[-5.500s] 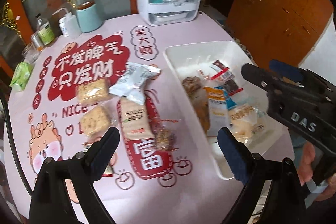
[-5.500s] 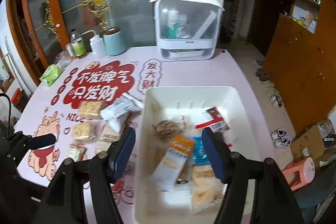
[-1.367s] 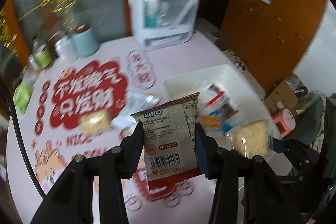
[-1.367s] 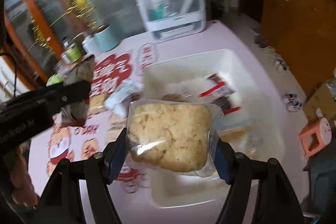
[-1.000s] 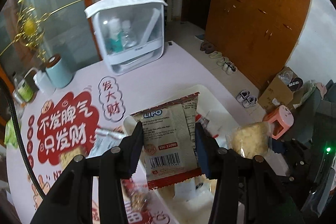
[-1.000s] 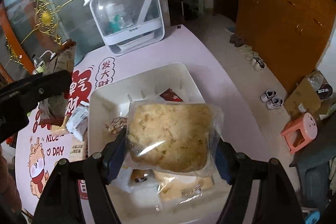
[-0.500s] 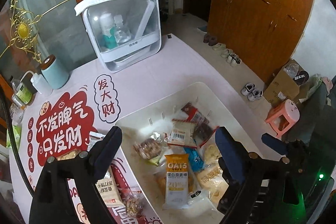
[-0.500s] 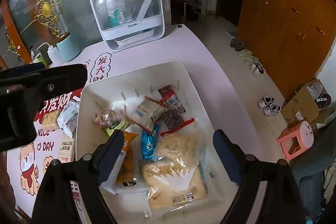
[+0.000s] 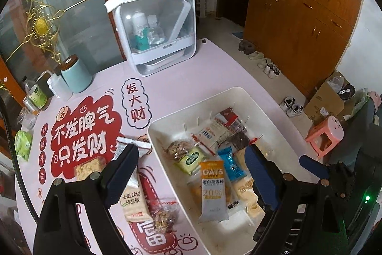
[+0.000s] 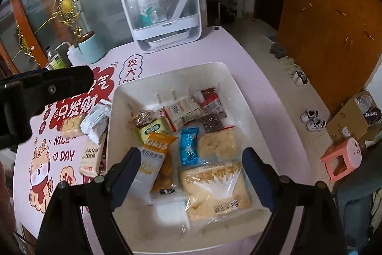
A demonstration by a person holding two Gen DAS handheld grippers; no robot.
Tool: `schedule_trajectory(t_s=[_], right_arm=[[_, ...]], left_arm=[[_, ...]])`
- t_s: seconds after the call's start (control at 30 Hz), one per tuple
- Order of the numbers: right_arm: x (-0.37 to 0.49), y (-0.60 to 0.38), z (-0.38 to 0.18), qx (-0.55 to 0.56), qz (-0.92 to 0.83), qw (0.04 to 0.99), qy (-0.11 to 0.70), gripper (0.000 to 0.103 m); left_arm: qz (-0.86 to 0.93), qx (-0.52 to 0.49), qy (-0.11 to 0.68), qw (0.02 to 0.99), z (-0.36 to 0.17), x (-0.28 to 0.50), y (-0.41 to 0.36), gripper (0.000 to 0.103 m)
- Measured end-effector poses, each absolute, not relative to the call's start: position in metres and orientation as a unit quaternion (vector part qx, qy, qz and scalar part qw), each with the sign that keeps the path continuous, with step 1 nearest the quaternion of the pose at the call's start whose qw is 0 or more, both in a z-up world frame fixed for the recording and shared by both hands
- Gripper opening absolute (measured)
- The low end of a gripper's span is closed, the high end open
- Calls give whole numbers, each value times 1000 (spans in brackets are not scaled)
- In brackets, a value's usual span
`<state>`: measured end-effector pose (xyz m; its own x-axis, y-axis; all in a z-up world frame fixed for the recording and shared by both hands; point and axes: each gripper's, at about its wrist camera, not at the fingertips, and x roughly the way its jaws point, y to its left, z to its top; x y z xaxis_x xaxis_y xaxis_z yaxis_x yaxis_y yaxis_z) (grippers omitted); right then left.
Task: Organize snacks
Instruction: 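Withdraw both tools from the bin back over the remaining snacks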
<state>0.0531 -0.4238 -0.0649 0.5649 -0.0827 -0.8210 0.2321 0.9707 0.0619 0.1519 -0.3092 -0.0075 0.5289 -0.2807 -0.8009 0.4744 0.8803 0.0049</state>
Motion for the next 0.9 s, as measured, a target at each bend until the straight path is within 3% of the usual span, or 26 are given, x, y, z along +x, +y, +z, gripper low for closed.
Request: schedule_trajectory(t_s=[0.57, 0.9], right_arm=[[46, -360, -60, 73, -35, 882, 465, 87], [67, -296, -51, 47, -20, 883, 467, 87]], left_arm=[[-163, 140, 423, 880, 5, 120, -202, 90], [-133, 167, 419, 883, 17, 149, -104, 90]])
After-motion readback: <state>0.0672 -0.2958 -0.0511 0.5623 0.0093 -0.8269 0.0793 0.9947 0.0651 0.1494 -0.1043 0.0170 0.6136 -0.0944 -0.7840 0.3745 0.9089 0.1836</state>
